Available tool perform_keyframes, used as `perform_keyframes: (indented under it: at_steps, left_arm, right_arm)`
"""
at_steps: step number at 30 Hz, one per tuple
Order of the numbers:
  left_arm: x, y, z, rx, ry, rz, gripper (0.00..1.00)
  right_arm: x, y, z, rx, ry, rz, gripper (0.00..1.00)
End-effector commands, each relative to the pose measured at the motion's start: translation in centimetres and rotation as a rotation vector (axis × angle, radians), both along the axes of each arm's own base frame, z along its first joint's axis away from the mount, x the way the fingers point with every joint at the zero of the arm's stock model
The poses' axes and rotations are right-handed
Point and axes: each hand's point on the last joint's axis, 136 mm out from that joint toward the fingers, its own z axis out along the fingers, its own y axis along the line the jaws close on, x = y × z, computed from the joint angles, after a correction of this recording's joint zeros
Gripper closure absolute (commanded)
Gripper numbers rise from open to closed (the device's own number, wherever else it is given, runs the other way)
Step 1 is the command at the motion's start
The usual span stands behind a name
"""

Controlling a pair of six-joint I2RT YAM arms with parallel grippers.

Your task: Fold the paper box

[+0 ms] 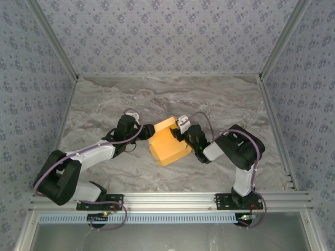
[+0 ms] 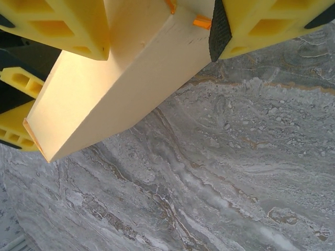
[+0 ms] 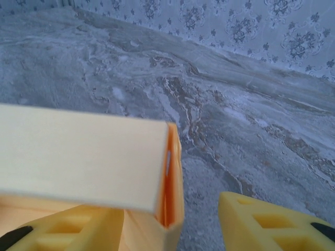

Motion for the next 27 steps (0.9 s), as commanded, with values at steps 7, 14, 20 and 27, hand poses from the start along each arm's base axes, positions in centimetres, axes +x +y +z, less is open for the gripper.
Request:
perform_keyframes:
  at_steps: [7, 14, 20, 27]
  left_arm:
    - [-3.0, 1.4, -5.3, 0.134, 0.148, -0.03, 0.47]
    - [-3.0, 1.4, -4.9, 0.124, 0.137, -0.028, 0.47]
    - [-3.1, 1.5, -5.0, 0.121, 0.137, -0.021, 0.47]
    - [-2.9, 1.6, -4.8, 0.126, 0.132, -0.016, 0.47]
  right_arm:
    - [2.0, 1.1, -1.1, -0.011, -0.008, -0.196, 0.73]
    - [1.8, -1.1, -3.2, -0.095, -0.027, -0.413, 0.81]
    - [1.1, -0.5, -3.3, -0.057, -0.012, -0.313, 0.7]
    - [-0.5, 1.1, -3.4, -0.088, 0.006, -0.154, 0.53]
